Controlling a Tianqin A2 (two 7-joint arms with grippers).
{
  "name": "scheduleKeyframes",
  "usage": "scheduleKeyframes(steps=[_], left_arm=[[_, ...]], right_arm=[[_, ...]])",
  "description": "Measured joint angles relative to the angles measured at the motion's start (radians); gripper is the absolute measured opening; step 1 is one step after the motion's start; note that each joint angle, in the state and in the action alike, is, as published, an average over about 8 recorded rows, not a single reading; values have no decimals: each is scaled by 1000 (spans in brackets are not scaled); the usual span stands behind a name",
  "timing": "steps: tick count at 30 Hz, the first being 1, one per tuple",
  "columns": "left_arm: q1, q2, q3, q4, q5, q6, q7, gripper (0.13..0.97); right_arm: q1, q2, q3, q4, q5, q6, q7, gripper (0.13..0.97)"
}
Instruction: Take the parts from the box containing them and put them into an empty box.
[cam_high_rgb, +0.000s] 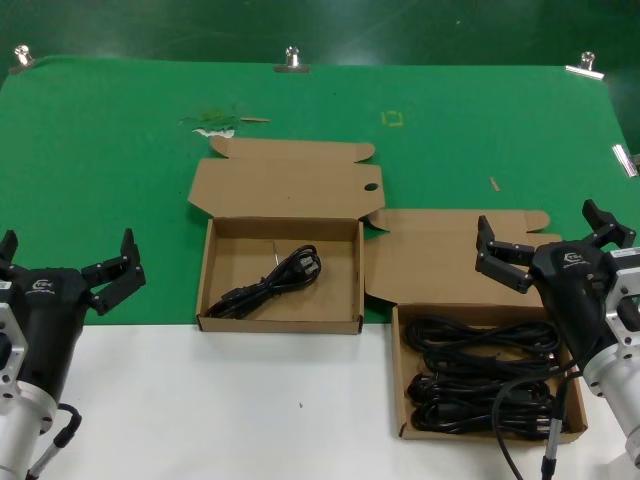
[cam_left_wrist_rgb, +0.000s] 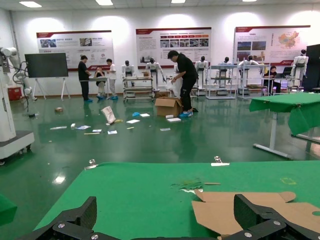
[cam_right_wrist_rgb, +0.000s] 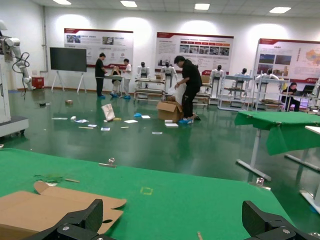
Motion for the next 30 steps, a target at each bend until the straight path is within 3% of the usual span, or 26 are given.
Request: scheduleKeyframes(steps=[30], left_arm=[[0, 0, 0, 0, 0, 0, 0, 966]], right_arm=[[0, 0, 0, 0, 0, 0, 0, 966]])
